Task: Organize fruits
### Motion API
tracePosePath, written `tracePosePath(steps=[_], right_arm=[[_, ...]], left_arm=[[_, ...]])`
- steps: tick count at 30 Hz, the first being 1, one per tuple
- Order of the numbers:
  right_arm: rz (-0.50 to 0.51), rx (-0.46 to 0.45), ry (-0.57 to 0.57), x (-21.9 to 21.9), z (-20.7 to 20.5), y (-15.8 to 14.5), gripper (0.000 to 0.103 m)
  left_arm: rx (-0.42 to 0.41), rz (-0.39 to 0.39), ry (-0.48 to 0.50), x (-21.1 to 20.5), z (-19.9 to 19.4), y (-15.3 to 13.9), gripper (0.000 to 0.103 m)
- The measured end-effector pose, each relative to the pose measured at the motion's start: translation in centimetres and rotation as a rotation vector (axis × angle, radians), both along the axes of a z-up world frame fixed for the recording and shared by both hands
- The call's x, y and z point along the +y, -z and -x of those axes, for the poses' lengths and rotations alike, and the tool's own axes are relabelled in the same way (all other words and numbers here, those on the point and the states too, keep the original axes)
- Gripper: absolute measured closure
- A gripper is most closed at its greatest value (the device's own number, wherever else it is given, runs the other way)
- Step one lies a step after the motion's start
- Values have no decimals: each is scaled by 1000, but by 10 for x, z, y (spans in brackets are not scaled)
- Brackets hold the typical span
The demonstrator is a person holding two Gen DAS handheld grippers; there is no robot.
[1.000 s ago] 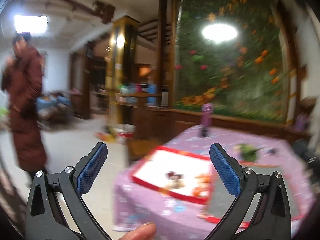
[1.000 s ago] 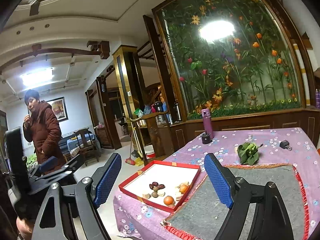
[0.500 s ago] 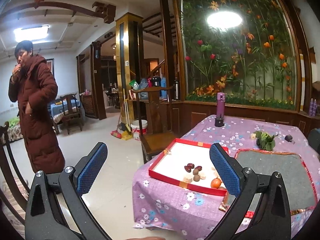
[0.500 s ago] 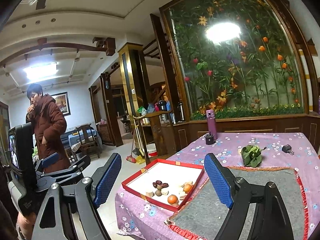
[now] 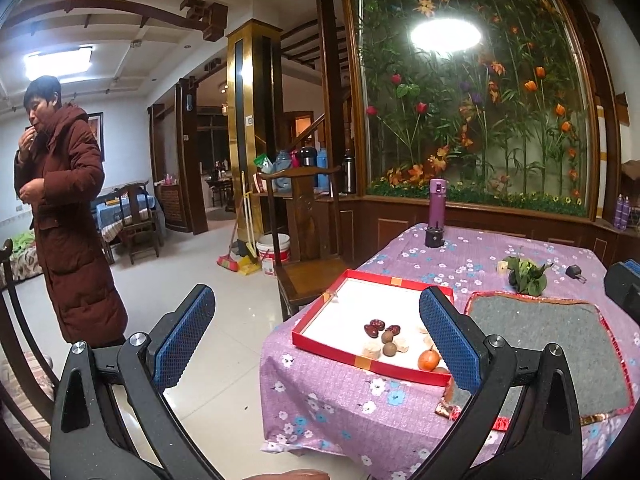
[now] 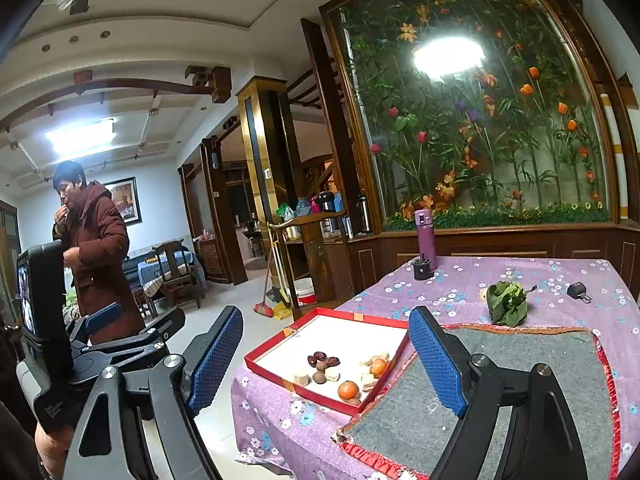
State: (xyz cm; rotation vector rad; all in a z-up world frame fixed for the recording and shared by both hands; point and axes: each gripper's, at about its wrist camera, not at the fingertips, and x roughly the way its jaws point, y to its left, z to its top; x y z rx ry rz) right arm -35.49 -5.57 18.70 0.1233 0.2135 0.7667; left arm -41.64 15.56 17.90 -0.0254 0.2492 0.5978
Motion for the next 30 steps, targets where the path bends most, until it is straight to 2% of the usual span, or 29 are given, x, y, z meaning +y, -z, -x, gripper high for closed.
tracePosePath(steps=[30], right_arm=[[29, 3, -14, 11, 3, 7, 20]], left_arm=[[46, 5, 40, 0, -6, 6, 0]])
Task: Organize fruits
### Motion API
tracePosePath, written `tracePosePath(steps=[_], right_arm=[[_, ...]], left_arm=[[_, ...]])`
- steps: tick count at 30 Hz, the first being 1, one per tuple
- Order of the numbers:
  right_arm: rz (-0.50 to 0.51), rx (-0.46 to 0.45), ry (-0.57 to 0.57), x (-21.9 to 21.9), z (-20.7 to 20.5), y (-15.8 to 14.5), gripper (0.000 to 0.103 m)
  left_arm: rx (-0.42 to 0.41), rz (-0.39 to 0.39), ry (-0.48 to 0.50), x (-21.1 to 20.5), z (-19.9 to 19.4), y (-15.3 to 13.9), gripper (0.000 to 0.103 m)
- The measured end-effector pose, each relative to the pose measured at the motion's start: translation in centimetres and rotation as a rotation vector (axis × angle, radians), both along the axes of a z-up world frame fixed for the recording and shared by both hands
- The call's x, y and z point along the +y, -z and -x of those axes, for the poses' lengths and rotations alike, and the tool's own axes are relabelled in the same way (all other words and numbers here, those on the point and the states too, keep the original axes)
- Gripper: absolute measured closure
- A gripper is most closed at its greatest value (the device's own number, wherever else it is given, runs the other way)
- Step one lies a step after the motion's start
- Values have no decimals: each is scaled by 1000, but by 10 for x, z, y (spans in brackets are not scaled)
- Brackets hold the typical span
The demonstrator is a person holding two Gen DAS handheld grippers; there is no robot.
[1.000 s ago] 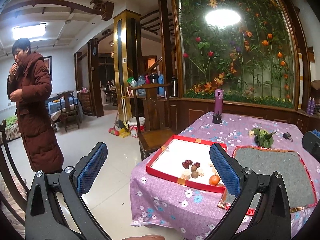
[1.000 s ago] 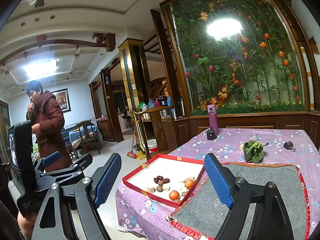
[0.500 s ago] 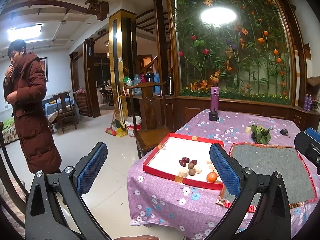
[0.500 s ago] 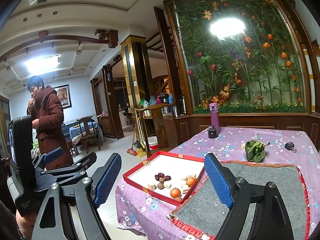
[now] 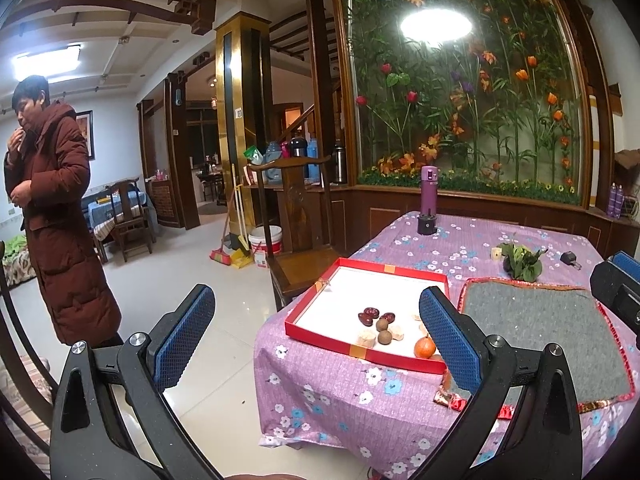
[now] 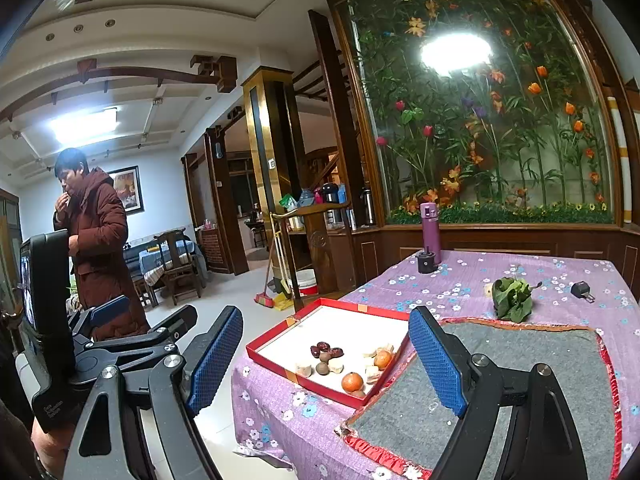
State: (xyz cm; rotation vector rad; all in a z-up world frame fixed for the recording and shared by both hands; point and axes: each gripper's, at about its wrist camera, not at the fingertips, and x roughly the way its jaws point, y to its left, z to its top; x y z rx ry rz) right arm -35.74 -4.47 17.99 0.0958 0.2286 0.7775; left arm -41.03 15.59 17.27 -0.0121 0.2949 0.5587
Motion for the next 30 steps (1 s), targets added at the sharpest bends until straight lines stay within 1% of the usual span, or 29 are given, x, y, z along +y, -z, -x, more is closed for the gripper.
tracePosePath(steps=[11, 30], right_arm=[[2, 16, -8, 5, -3, 7, 20], [5, 17, -11, 8, -6, 8, 20]], left_arm=[[15, 2, 6, 0, -1, 2, 0], [27, 1, 14, 1, -4, 8, 0]])
